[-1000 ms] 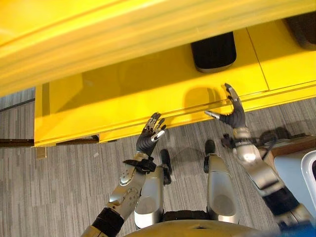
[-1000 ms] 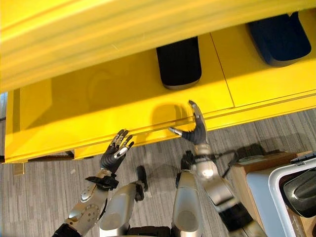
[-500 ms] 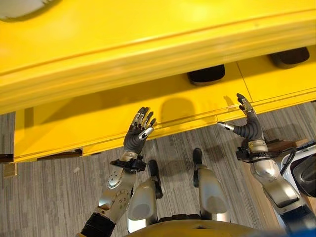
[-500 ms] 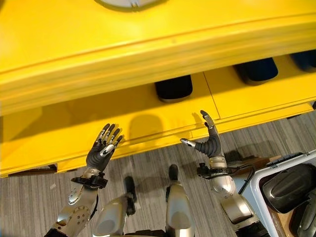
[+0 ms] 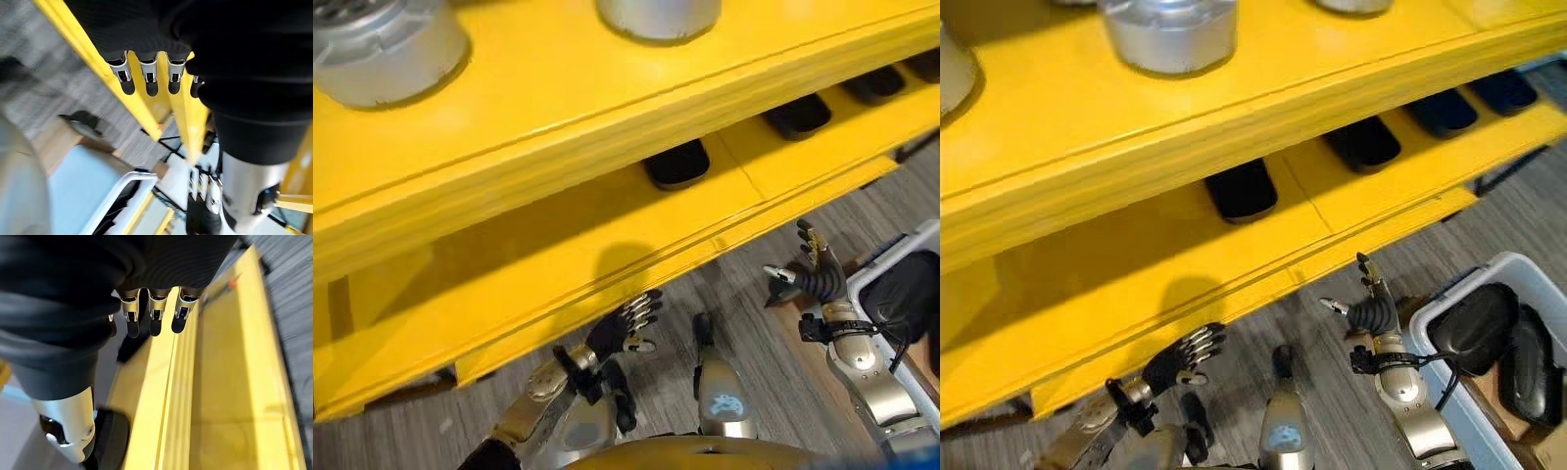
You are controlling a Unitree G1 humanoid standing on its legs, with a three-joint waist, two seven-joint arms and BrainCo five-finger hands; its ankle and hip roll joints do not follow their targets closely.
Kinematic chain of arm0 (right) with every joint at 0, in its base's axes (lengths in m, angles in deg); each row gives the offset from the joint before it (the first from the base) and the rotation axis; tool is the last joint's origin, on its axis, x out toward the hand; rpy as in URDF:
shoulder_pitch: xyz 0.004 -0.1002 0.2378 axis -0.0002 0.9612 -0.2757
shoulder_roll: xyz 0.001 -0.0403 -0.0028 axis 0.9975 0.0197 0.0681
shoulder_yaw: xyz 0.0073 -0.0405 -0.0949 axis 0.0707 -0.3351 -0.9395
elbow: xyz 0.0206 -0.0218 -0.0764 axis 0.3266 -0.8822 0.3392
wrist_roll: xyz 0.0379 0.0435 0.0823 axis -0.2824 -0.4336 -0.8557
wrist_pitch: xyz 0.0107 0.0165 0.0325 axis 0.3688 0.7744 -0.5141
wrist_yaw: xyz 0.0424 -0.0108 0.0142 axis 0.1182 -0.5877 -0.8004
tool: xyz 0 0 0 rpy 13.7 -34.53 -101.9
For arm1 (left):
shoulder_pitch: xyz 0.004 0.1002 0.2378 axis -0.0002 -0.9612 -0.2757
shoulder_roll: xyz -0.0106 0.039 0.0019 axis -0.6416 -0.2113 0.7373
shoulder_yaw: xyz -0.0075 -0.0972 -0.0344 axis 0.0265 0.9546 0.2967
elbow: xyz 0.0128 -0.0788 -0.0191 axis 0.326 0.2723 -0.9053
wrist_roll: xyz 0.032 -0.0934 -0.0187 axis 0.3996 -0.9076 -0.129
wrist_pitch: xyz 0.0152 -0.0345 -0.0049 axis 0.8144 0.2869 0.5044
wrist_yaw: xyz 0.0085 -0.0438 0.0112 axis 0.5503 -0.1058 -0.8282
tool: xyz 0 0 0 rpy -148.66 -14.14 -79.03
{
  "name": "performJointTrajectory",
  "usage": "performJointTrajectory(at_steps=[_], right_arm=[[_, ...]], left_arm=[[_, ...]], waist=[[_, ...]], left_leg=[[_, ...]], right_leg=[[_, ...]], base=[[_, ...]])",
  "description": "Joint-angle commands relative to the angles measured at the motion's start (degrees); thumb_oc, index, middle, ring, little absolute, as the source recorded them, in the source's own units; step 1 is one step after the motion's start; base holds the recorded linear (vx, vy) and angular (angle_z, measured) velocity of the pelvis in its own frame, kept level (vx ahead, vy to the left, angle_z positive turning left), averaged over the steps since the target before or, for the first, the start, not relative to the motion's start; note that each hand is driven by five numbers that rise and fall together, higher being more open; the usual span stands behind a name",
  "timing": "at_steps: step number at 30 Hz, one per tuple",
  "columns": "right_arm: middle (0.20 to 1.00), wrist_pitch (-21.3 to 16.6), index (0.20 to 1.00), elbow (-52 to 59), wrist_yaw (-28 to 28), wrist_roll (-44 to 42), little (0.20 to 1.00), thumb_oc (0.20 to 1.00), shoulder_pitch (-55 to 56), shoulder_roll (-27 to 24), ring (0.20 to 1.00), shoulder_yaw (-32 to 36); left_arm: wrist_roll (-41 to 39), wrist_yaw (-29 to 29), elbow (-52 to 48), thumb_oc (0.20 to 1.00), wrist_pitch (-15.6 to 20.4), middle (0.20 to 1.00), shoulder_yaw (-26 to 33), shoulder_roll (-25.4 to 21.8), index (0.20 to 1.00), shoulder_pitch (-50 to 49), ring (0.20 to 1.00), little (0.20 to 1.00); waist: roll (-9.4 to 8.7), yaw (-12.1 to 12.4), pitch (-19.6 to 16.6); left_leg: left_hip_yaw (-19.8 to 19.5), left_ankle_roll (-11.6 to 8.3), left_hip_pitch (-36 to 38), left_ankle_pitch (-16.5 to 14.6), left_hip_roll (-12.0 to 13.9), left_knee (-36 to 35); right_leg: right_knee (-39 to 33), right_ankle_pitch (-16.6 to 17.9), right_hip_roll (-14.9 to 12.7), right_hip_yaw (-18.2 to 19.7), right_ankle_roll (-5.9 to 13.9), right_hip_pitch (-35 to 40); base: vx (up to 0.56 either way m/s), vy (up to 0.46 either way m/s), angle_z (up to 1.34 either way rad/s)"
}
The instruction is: Move parts from the plastic box to the shelf.
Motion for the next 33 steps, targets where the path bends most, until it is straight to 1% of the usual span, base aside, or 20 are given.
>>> performJointTrajectory(at_steps=[1,3,4,5,7,9,10,12,14,15,17,18,19,20,22,23,24,27,31,33], right_arm=[[1.0,1.97,1.0,-1.88,1.02,-5.89,1.0,1.0,-2.31,0.35,1.0,2.65],[1.0,1.55,1.0,-4.06,1.94,-4.35,1.0,1.0,-2.41,1.33,1.0,3.02],[1.0,-0.5,1.0,-4.46,2.56,1.71,1.0,1.0,-3.39,0.9,1.0,2.65],[1.0,0.1,1.0,-4.09,2.78,2.48,1.0,1.0,-4.11,0.52,1.0,1.93],[1.0,1.77,1.0,-4.05,2.88,2.5,1.0,1.0,-5.08,0.19,1.0,1.35],[1.0,2.3,1.0,-4.18,3.31,3.11,1.0,1.0,-7.01,-1.24,1.0,0.64],[1.0,2.62,1.0,-4.26,3.75,3.25,1.0,1.0,-7.26,-1.64,1.0,0.56],[1.0,3.77,1.0,-3.91,5.53,3.16,1.0,1.0,-7.11,-2.83,1.0,1.46],[1.0,4.46,1.0,-3.99,6.77,3.08,1.0,1.0,-6.39,-3.66,1.0,2.71],[1.0,4.6,1.0,-5.65,8.88,2.83,1.0,1.0,-5.5,-3.98,1.0,4.77],[1.0,3.13,1.0,-6.93,10.87,5.44,1.0,1.0,-5.09,-4.19,1.0,6.06],[1.0,1.54,1.0,-7.56,12.17,8.39,1.0,1.0,-4.79,-4.42,1.0,6.71],[1.0,0.77,1.0,-7.78,12.7,10.07,1.0,1.0,-4.67,-4.82,1.0,7.1],[1.0,1.1,1.0,-8.05,12.9,10.64,1.0,1.0,-4.46,-5.16,1.0,7.52],[1.0,2.43,1.0,-8.56,13.85,8.87,1.0,1.0,-3.76,-5.16,1.0,7.9],[1.0,2.41,1.0,-9.07,14.67,8.75,1.0,1.0,-3.28,-4.98,1.0,8.31],[1.0,1.87,1.0,-10.39,16.23,8.75,1.0,1.0,-2.35,-4.33,1.0,9.05],[1.0,1.17,1.0,-10.8,17.41,9.52,1.0,1.0,-0.92,-4.22,1.0,10.39],[1.0,0.08,1.0,-11.62,19.56,9.4,1.0,1.0,0.08,-4.4,1.0,11.83],[1.0,-0.68,1.0,-12.87,21.19,8.73,1.0,1.0,-0.59,-4.32,1.0,11.66]], left_arm=[[0.19,-1.26,-2.87,1.0,5.27,1.0,3.6,0.92,1.0,-2.07,1.0,1.0],[1.55,-1.36,-1.82,1.0,6.94,1.0,4.69,0.6,1.0,-2.8,1.0,1.0],[0.61,-2.06,-1.39,1.0,6.99,1.0,6.1,0.25,1.0,-3.28,1.0,1.0],[-0.39,-2.65,-1.09,1.0,7.18,1.0,6.56,0.19,1.0,-3.15,1.0,1.0],[-1.06,-2.96,-1.28,1.0,7.06,1.0,7.06,0.0,1.0,-2.93,1.0,1.0],[-1.19,-1.02,-2.1,1.0,6.64,1.0,8.18,-0.01,1.0,-2.13,1.0,1.0],[0.48,0.38,-2.08,1.0,6.25,1.0,8.59,0.16,1.0,-2.05,1.0,1.0],[3.26,4.19,-1.61,1.0,5.99,1.0,9.7,0.41,1.0,-2.15,1.0,1.0],[1.49,4.0,-1.73,1.0,5.21,1.0,11.16,0.69,1.0,-2.81,1.0,1.0],[1.21,3.2,-1.55,1.0,5.04,1.0,12.87,1.26,1.0,-4.18,1.0,1.0],[-0.17,3.15,-1.39,1.0,4.57,1.0,13.9,1.59,1.0,-5.24,1.0,1.0],[-3.05,1.07,-1.05,1.0,2.47,1.0,14.54,2.1,1.0,-5.84,1.0,1.0],[-5.52,-0.94,-0.89,1.0,1.28,1.0,15.05,2.57,1.0,-6.09,1.0,1.0],[-7.05,-2.81,-0.51,1.0,1.47,1.0,15.4,3.05,1.0,-6.19,1.0,1.0],[-6.29,-3.77,0.26,1.0,1.83,1.0,15.8,3.51,1.0,-6.03,1.0,1.0],[-5.51,-4.01,0.54,1.0,1.45,1.0,15.9,3.54,1.0,-5.79,1.0,1.0],[-4.77,-4.58,1.31,1.0,1.48,1.0,15.61,3.61,1.0,-4.57,1.0,1.0],[-4.92,-5.7,0.86,1.0,2.01,1.0,15.27,3.58,1.0,-3.76,1.0,1.0],[-5.57,-4.68,-0.8,1.0,2.48,1.0,13.68,3.49,1.0,-1.94,1.0,1.0],[-5.75,-3.17,-1.42,1.0,2.88,1.0,12.32,3.84,1.0,-0.91,1.0,1.0]], waist=[[3.89,0.74,-0.85],[4.46,2.02,-1.72],[4.63,3.77,-2.4],[4.54,4.63,-2.66],[4.36,5.36,-2.79],[3.52,6.54,-2.85],[3.18,6.87,-2.97],[2.72,6.77,-3.43],[2.75,6.34,-3.71],[2.79,5.69,-3.94],[2.87,5.36,-4.04],[2.98,5.16,-4.09],[3.11,4.96,-4.18],[3.34,4.64,-4.25],[3.71,3.92,-4.19],[3.85,3.42,-4.15],[4.15,2.18,-4.04],[4.53,0.66,-3.67],[5.14,-1.42,-3.19],[5.32,-1.94,-2.95]], left_leg=[[-0.47,2.57,1.7,-3.21,2.3,-1.02],[0.1,2.61,1.36,-2.14,3.08,-1.78],[0.65,2.67,0.19,-1.55,3.98,-1.49],[1.37,2.67,-0.9,-1.54,4.71,-0.72],[2.36,2.23,-2.02,-1.35,5.79,0.27],[5.39,-0.14,-4.77,0.47,9.04,3.01],[6.52,-1.14,-5.45,1.3,10.41,3.96],[8.83,-3.17,-5.44,3.43,12.42,3.9],[10.11,-3.93,-4.46,4.62,12.68,2.54],[10.81,-4.63,-3.55,5.81,12.69,1.13],[10.84,-4.99,-3.25,6.31,12.95,0.6],[10.83,-5.1,-2.87,6.57,13.1,0.18],[10.86,-5.21,-2.67,6.75,13.29,-0.04],[10.94,-5.25,-2.53,6.77,13.51,-0.25],[10.92,-5.28,-2.37,6.67,13.78,-0.35],[10.94,-5.25,-2.11,6.52,13.84,-0.38],[10.83,-5.42,-1.58,6.44,13.92,-0.36],[10.99,-5.93,-0.98,7.11,14.33,-0.47],[10.36,-6.74,0.27,8.47,14.48,-1.18],[8.52,-7.25,0.7,8.98,14.08,-1.72]], right_leg=[[11.13,-1.42,-1.53,-0.19,1.16,-2.18],[14.61,-4.33,-2.38,-2.17,-0.31,-0.5],[16.22,-6.19,-3.36,-4.32,-1.36,2.13],[17.3,-7.05,-4.08,-5.42,-1.7,3.45],[17.62,-8.8,-4.06,-6.47,-1.99,4.99],[11.33,-12.87,-2.03,-10.85,-2.62,9.83],[8.81,-13.32,-1.17,-12.45,-2.51,11.59],[4.32,-12.61,0.27,-14.85,-1.93,13.06],[3.04,-12.62,1.16,-15.65,-1.97,12.99],[2.38,-12.73,2.14,-15.69,-2.8,12.72],[2.3,-13.02,2.77,-15.68,-3.49,12.59],[2.42,-13.19,3.09,-15.8,-3.84,12.38],[2.65,-13.41,3.36,-15.87,-4.2,12.01],[3.19,-13.81,3.59,-16.01,-4.48,11.38],[4.03,-14.22,3.96,-15.88,-5.0,10.34],[4.28,-14.34,4.16,-15.75,-5.25,10.05],[4.89,-14.58,4.76,-14.78,-5.79,9.32],[5.57,-14.96,5.4,-13.5,-6.49,8.55],[6.6,-15.46,6.43,-11.33,-7.4,7.09],[6.47,-15.25,7.15,-9.66,-7.65,6.26]], base=[[-0.04,0.007,-0.49],[-0.04,-0.108,-0.38],[-0.1,-0.249,-0.45],[-0.11,-0.302,-0.53],[-0.07,-0.251,-0.66],[-0.06,-0.357,-0.78],[-0.02,-0.357,-0.99],[0.0,-0.328,-1.48],[0.05,-0.218,-1.22],[0.1,-0.217,-0.88],[0.11,-0.189,-0.79],[0.07,-0.174,-0.57],[0.03,-0.18,-0.35],[0.0,-0.171,-0.14],[0.0,-0.179,-0.11],[0.04,-0.254,0.01],[0.05,-0.245,0.02],[0.04,-0.154,-0.07],[0.04,-0.113,-0.24],[0.08,-0.122,-0.56]])
